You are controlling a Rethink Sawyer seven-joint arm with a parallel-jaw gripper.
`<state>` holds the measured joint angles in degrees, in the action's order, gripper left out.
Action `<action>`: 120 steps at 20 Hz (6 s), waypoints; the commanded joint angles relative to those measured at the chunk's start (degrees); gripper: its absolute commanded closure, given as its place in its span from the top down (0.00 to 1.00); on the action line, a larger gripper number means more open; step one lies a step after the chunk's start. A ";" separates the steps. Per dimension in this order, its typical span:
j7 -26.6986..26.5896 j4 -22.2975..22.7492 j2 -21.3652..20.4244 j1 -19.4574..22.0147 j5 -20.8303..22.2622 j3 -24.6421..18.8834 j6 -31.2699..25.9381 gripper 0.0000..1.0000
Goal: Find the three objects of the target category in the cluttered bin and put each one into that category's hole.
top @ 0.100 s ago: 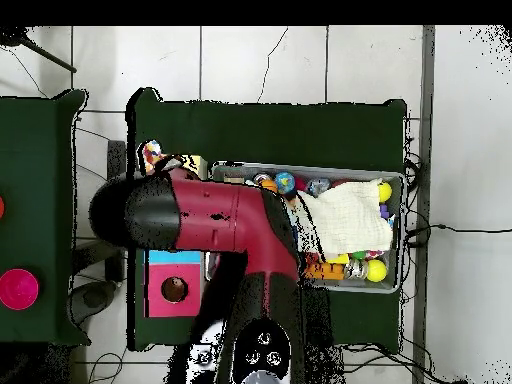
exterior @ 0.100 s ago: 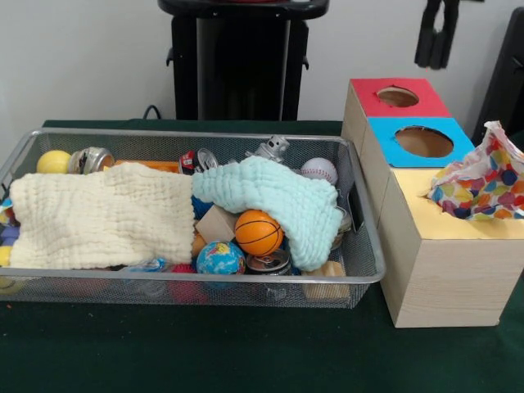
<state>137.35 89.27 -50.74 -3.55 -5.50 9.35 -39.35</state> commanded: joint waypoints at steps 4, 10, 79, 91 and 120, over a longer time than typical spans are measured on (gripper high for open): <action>6.20 20.08 -6.79 -2.20 -0.29 -0.32 3.20 0.00; 6.76 17.74 -4.33 -2.16 -1.27 -1.39 0.39 0.00; 10.90 -13.30 27.89 -12.68 -12.60 8.48 2.04 0.00; 10.44 -10.97 28.71 -12.62 -12.16 7.61 6.99 0.00; 11.12 2.69 26.43 -13.62 -11.93 2.34 22.98 0.00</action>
<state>137.56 78.99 -24.22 -15.80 -16.80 17.52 -18.91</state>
